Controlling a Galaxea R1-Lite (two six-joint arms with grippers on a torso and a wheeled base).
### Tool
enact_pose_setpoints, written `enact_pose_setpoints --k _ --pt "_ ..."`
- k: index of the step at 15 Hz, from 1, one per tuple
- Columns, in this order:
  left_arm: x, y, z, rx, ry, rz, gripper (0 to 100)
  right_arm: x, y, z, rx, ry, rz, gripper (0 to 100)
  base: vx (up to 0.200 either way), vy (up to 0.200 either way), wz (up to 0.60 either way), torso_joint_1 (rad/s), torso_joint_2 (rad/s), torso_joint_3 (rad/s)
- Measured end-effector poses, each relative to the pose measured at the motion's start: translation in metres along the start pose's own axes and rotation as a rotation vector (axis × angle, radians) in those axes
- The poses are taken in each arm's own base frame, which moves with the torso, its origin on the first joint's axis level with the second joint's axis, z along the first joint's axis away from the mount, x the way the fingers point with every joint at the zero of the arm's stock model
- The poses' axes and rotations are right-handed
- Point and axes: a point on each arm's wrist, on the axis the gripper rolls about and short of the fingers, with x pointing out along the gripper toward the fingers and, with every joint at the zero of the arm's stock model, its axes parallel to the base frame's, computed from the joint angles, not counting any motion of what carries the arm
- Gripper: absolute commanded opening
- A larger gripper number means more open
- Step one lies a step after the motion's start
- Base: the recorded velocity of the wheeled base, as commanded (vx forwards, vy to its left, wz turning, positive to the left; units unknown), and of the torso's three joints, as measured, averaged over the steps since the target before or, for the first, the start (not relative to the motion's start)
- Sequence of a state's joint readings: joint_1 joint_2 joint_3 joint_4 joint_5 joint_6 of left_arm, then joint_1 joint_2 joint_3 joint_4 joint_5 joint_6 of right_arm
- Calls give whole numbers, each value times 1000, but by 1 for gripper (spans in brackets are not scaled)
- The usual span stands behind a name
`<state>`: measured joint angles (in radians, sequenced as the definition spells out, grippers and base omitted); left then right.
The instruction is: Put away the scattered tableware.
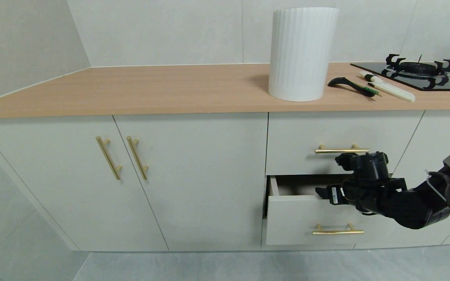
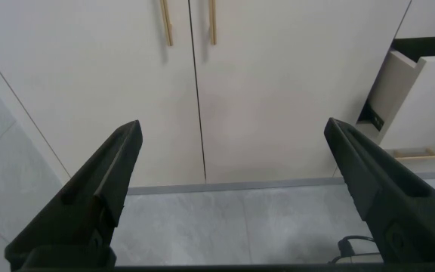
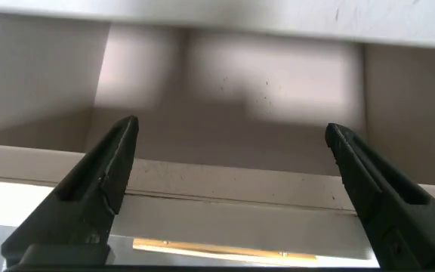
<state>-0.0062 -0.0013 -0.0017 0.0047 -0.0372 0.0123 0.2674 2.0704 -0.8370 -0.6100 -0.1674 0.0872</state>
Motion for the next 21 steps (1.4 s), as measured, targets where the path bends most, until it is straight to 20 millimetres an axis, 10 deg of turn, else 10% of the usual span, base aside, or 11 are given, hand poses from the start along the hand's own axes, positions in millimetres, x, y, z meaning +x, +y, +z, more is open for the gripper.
enact_pose_setpoints --k 21 --pt "0 0 0 0 0 0 100 -66 -9 -11 -235 381 49 100 0 0 0 0 0 0"
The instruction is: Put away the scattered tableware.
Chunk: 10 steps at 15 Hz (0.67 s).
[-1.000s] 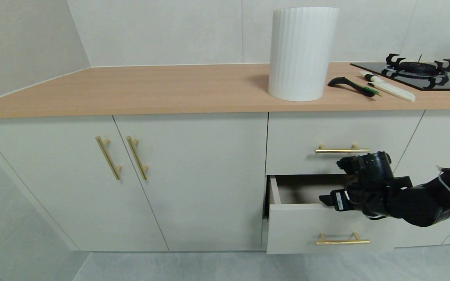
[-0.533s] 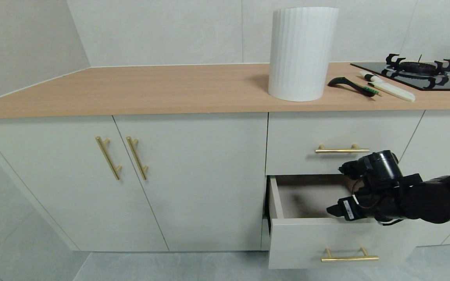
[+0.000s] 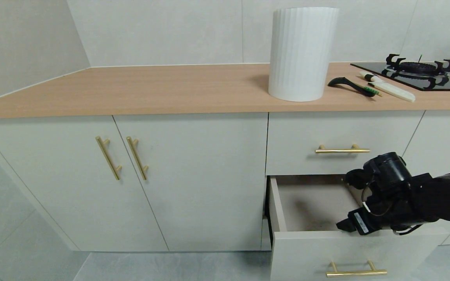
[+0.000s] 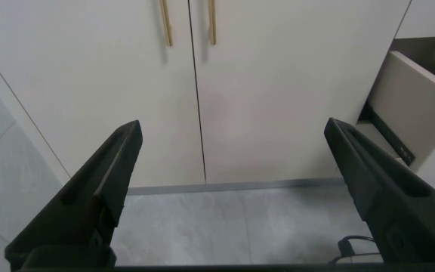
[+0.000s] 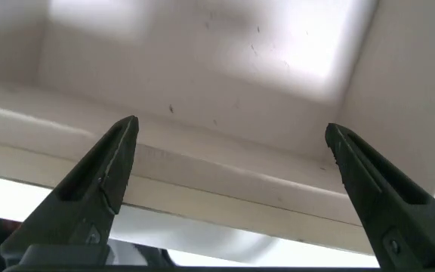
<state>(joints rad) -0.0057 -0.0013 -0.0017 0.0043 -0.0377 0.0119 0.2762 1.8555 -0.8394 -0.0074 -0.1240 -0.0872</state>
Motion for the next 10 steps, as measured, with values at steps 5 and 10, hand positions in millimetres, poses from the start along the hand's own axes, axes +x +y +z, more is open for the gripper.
enact_pose_setpoints --k 5,10 --pt "0 0 0 0 0 0 100 -17 9 -18 -112 169 35 100 0 0 0 0 0 0" --pt "0 0 0 0 0 0 100 -36 16 -30 -197 259 59 100 0 0 0 0 0 0"
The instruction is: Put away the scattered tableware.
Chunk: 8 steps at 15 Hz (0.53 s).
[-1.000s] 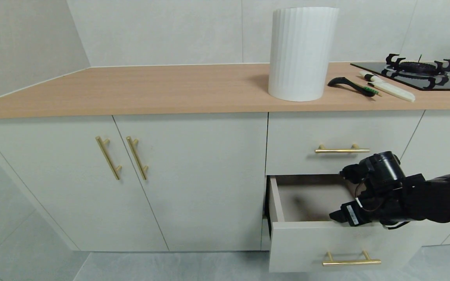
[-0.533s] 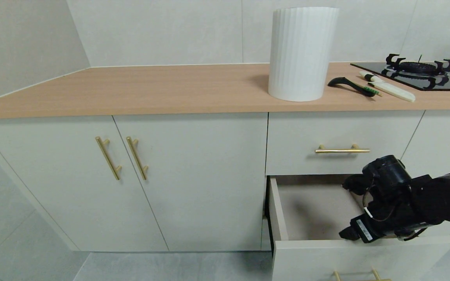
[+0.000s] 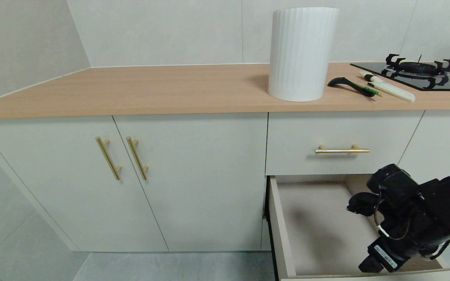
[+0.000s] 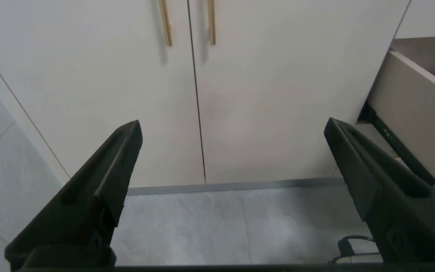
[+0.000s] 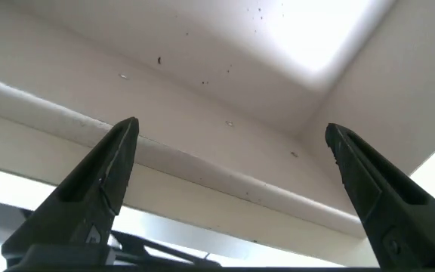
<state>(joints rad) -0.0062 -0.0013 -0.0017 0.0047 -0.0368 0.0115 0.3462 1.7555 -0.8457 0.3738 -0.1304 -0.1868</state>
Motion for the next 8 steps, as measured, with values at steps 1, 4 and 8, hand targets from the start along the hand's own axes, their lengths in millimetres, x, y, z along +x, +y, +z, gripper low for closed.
enact_pose_setpoints --k 1,4,8 --pt "0 0 0 0 0 0 100 -1 2 -1 -9 6 1 100 0 0 0 0 0 0" --pt "0 0 0 1 0 0 100 -5 7 -6 -45 36 6 100 0 0 0 0 0 0" --pt "0 0 0 1 0 0 100 -6 10 -10 -73 75 0 100 0 0 0 0 0 0"
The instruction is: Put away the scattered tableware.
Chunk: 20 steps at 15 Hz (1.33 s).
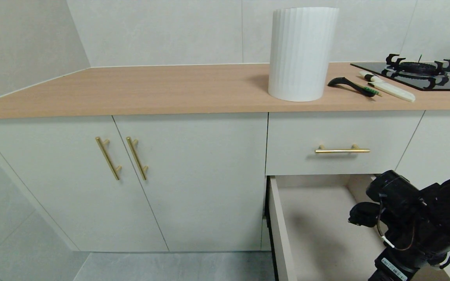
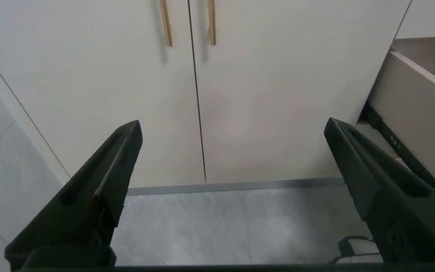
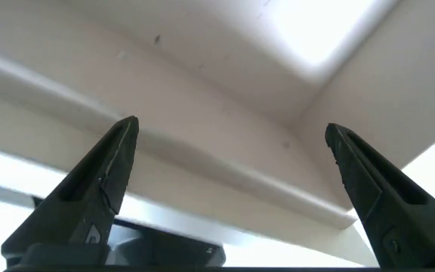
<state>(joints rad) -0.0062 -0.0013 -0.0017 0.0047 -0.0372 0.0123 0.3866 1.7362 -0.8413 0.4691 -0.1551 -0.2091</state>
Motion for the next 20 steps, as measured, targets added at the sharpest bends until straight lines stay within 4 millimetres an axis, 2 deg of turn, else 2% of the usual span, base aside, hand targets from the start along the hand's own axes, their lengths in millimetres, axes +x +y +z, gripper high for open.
enact_pose_setpoints --k 6,9,12,15,20 --pt "0 0 0 0 0 0 100 -8 -6 9 51 -52 -24 100 0 0 0 0 0 0" --pt "0 0 0 -1 0 0 100 -30 -20 27 274 -203 -44 100 0 0 0 0 0 0" --pt "0 0 0 -1 0 0 100 -60 -37 42 430 -475 -68 100 0 0 0 0 0 0" --pt "0 0 0 0 0 0 100 -78 -49 42 483 -631 -96 100 0 0 0 0 0 0" --pt "0 0 0 0 0 0 100 -84 -54 35 507 -728 -132 100 0 0 0 3 -17 -6"
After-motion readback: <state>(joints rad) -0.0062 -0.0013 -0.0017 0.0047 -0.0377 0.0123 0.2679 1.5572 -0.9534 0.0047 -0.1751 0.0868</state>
